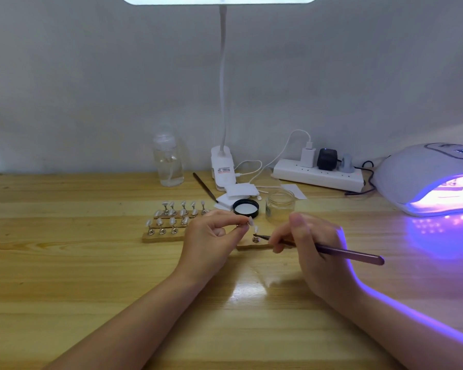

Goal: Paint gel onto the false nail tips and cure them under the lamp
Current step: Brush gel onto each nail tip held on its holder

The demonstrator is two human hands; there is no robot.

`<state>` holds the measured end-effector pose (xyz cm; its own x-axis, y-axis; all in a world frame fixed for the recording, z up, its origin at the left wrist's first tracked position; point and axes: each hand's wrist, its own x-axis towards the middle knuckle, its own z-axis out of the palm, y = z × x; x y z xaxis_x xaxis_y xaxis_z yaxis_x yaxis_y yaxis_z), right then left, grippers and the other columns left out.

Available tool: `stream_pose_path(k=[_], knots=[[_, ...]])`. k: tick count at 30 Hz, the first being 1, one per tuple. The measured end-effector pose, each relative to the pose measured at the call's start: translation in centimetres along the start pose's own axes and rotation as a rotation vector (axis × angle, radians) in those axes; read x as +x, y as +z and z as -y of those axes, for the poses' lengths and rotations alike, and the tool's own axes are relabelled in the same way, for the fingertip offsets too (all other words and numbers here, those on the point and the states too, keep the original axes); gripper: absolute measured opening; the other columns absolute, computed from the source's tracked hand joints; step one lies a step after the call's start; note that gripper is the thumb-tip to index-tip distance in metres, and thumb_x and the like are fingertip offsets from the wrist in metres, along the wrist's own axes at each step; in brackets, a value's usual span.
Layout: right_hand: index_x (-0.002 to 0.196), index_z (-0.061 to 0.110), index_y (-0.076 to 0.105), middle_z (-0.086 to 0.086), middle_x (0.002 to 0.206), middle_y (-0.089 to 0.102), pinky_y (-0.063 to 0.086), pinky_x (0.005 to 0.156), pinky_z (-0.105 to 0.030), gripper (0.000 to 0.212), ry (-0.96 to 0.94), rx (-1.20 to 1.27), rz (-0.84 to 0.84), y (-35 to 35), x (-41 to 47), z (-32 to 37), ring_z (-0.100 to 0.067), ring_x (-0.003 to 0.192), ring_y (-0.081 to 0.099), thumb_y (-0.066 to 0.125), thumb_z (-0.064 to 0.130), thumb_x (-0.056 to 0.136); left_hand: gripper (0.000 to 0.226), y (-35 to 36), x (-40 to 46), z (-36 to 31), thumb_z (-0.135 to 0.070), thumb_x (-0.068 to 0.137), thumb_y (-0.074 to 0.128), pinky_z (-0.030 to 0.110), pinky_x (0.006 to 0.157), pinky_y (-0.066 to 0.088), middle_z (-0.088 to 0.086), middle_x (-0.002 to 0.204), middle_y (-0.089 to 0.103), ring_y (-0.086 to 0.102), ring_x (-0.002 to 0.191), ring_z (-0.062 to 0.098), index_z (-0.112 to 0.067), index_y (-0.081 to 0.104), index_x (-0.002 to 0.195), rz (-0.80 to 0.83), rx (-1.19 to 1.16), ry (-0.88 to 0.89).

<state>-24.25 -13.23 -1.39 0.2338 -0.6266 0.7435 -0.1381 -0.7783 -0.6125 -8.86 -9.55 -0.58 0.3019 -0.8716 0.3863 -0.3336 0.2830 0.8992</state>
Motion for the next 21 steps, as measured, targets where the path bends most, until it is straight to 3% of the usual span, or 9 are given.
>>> stream_pose_path(k=[3, 8, 13, 16, 18, 21], knots=[[0.072, 0.014, 0.07, 0.012, 0.068, 0.064, 0.05, 0.063, -0.028, 0.047, -0.065, -0.084, -0.006, 0.13, 0.19, 0.16, 0.0, 0.068, 0.06, 0.033, 0.034, 0.092, 0.024, 0.0, 0.02, 0.0, -0.003, 0.074, 0.071, 0.013, 0.051, 0.035, -0.011, 0.078, 0.066, 0.054, 0.064, 0.0, -0.027, 0.072, 0.071, -0.008, -0.001, 0.001], [0.063, 0.011, 0.069, 0.007, 0.058, 0.062, 0.05, 0.058, -0.037, 0.053, 0.017, 0.009, 0.006, 0.07, -0.02, 0.05, -0.007, 0.059, 0.061, 0.032, 0.039, 0.091, 0.026, 0.0, -0.01, 0.1, -0.004, 0.074, 0.071, 0.014, 0.051, 0.035, -0.025, 0.072, 0.066, 0.053, 0.062, -0.001, -0.03, 0.072, 0.07, -0.012, -0.001, 0.005], [0.07, 0.02, 0.067, 0.009, 0.066, 0.065, 0.052, 0.065, -0.035, 0.044, 0.016, -0.01, 0.011, 0.22, 0.14, 0.1, -0.005, 0.069, 0.063, 0.033, 0.038, 0.091, 0.026, -0.01, 0.06, 0.12, -0.005, 0.074, 0.072, 0.011, 0.046, 0.031, -0.026, 0.071, 0.066, 0.044, 0.046, -0.001, -0.031, 0.071, 0.071, -0.02, 0.004, 0.02], [0.064, 0.025, 0.065, 0.006, 0.056, 0.063, 0.048, 0.061, -0.026, 0.045, 0.072, 0.081, 0.016, 0.13, 0.03, 0.15, -0.005, 0.059, 0.061, 0.033, 0.041, 0.09, 0.028, -0.02, 0.02, 0.05, -0.006, 0.074, 0.072, 0.014, 0.048, 0.032, -0.026, 0.073, 0.066, 0.046, 0.05, 0.002, -0.033, 0.071, 0.069, -0.014, 0.004, 0.018], [0.068, 0.023, 0.065, 0.009, 0.06, 0.063, 0.046, 0.061, -0.02, 0.043, 0.014, 0.062, -0.001, 0.1, 0.04, 0.19, -0.003, 0.062, 0.061, 0.032, 0.036, 0.092, 0.026, -0.01, 0.01, 0.06, -0.006, 0.075, 0.072, 0.015, 0.047, 0.03, -0.026, 0.074, 0.067, 0.041, 0.046, 0.003, -0.032, 0.071, 0.07, -0.012, 0.004, 0.009], [0.072, 0.019, 0.067, 0.006, 0.069, 0.067, 0.048, 0.064, -0.021, 0.043, 0.014, 0.017, 0.015, 0.21, 0.16, 0.24, -0.003, 0.071, 0.062, 0.032, 0.035, 0.092, 0.026, -0.08, -0.01, 0.07, -0.008, 0.074, 0.072, 0.014, 0.047, 0.029, -0.029, 0.075, 0.066, 0.036, 0.049, 0.011, -0.033, 0.07, 0.071, -0.013, 0.002, -0.002]])
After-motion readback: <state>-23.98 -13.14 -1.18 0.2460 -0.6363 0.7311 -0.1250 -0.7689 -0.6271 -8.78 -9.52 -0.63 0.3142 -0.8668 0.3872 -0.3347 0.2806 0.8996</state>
